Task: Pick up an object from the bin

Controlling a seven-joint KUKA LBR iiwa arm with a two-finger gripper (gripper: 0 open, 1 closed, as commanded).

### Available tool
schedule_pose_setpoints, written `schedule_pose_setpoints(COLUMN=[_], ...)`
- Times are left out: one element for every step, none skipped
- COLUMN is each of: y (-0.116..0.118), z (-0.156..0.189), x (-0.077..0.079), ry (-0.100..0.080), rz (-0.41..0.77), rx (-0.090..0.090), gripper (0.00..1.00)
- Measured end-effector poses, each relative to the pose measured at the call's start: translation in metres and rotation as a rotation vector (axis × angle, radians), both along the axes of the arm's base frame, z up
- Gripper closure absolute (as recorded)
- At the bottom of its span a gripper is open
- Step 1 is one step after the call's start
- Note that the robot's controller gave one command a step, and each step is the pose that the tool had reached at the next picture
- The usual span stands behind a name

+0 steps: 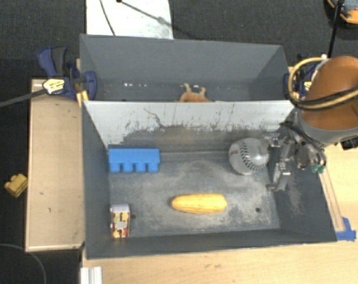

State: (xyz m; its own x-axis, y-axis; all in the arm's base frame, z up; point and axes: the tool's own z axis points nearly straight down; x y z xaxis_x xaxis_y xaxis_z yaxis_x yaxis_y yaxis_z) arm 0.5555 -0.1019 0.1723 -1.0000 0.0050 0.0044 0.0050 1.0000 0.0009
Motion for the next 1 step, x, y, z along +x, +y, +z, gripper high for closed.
schedule_pose_setpoints(y=[0.0004], z=[0.0048], x=[0.0016], ry=[-0.008], rz=[0.003], rx=[-0.001], gripper=[0.0])
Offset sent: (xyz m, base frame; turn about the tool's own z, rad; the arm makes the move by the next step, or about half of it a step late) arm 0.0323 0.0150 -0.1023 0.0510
